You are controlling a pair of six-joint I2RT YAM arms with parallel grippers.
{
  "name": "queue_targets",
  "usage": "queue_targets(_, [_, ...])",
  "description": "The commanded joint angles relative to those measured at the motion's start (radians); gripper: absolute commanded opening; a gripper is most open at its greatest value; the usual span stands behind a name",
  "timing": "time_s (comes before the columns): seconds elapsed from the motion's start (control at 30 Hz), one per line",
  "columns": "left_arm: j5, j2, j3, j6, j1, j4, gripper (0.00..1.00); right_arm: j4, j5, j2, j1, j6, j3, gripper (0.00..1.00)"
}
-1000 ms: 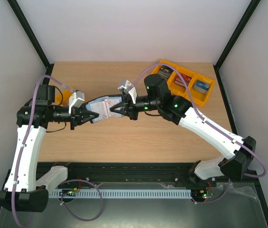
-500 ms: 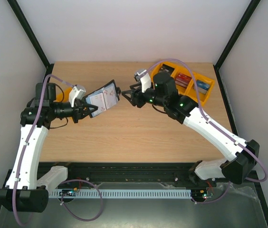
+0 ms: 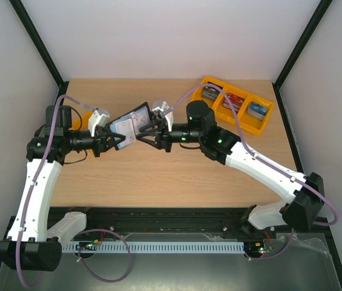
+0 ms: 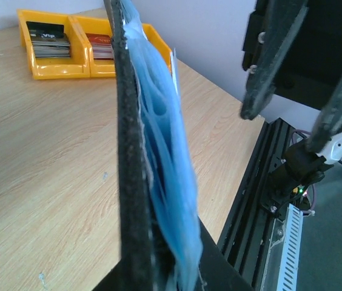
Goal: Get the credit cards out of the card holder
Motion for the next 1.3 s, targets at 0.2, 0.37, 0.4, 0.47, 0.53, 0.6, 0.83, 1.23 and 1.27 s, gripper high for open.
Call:
queue_targets(0.2, [0.083, -0.013, 0.012, 0.067, 0.003, -0.038, 0.02, 0.113, -0.018, 0.118, -0.006, 0.073, 0.064, 0.22])
queue_targets(0.37, [0.099, -0.015, 0.012, 0.08, 0.003, -0.047, 0.02, 0.145, -0.056, 0.142, -0.006, 0.099, 0.069, 0.17])
queue_targets(0.4, [0.1, -0.014, 0.012, 0.082, 0.003, -0.048, 0.02, 0.148, -0.06, 0.145, -0.006, 0.099, 0.069, 0.15])
queue_targets(0.47, [0.1, -0.015, 0.012, 0.086, 0.003, -0.051, 0.02, 0.155, -0.067, 0.152, -0.006, 0.105, 0.071, 0.14])
queue_targets(0.53, [0.104, -0.016, 0.013, 0.096, 0.003, -0.059, 0.02, 0.159, -0.085, 0.155, -0.006, 0.104, 0.079, 0.1])
queue_targets(0.6, [0.106, -0.016, 0.013, 0.099, 0.003, -0.063, 0.02, 0.17, -0.119, 0.154, -0.006, 0.104, 0.079, 0.02])
queue_targets(0.83, [0.115, -0.018, 0.008, 0.104, 0.003, -0.066, 0.02, 0.163, -0.137, 0.125, -0.006, 0.076, 0.054, 0.02])
queue_targets(1.23, [0.119, -0.02, 0.005, 0.106, 0.003, -0.065, 0.04, 0.101, -0.138, 0.102, -0.014, 0.023, 0.054, 0.02])
queue_targets(1.27, [0.119, -0.02, 0.007, 0.11, 0.003, -0.067, 0.02, 0.095, -0.137, 0.104, -0.014, 0.022, 0.058, 0.02])
